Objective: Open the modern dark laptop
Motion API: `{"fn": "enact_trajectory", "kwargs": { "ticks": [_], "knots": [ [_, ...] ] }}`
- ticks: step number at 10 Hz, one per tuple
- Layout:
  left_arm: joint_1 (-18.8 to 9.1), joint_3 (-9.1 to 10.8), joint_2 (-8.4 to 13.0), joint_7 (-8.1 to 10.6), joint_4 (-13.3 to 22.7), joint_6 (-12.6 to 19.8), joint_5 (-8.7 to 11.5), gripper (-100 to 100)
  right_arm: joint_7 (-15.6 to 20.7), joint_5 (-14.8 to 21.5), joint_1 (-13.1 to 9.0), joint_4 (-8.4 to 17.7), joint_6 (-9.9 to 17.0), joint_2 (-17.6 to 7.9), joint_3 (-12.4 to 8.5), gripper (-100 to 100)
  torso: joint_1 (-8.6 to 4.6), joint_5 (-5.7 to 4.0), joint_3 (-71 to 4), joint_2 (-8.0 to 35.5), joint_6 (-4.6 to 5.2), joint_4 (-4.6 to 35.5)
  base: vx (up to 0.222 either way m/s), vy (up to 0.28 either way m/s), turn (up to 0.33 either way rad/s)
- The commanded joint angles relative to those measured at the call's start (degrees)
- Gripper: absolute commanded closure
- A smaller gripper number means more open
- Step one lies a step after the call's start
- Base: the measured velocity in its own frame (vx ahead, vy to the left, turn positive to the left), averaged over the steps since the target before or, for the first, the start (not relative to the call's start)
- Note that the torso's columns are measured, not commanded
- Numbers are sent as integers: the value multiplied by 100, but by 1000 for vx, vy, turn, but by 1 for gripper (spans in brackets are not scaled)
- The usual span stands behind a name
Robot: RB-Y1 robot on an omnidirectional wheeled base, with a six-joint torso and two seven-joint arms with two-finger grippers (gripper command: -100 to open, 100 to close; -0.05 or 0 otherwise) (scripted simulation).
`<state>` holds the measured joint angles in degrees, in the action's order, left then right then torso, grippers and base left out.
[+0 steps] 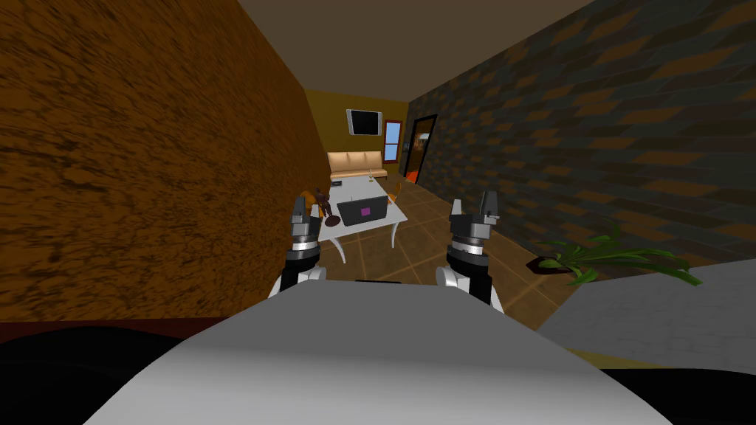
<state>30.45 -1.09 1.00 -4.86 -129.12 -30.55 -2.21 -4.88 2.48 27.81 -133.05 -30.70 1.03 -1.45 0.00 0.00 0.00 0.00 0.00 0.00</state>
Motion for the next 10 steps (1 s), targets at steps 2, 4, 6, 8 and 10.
{"fn": "enact_trajectory", "kwargs": {
  "ticks": [2, 4, 6, 8, 10],
  "knots": [
    [0, 0, 0, 0, 0, 0, 0, 0, 0, 0, 0, 0, 0, 0, 0, 0, 0, 0, -1200, 597, 0, 600, 0, 0, 0],
    [0, 0, 0, 0, -1, 0, 0, 0, 0, 0, 0, -1, 0, 0, 0, 0, 0, 0, -2850, 1422, 0, 1424, 0, 0, 0],
    [0, 0, 0, 0, -1, 0, 0, 0, 0, 0, 0, -1, 0, 0, 0, 0, 0, 0, -4536, 2269, 0, 2268, 0, 0, 0],
    [0, 0, 0, 0, -2, -1, 0, 0, 0, 0, 0, -2, -1, 0, 0, 0, 0, 0, -6227, 3116, 0, 3114, 0, 0, 0],
    [5, 9, 175, 11, -24, 69, -6, -100, 0, 0, 0, -2, -1, 0, 0, 0, 0, 0, -7919, 3962, 0, 3960, 8, 3, -15]
  ]
}}
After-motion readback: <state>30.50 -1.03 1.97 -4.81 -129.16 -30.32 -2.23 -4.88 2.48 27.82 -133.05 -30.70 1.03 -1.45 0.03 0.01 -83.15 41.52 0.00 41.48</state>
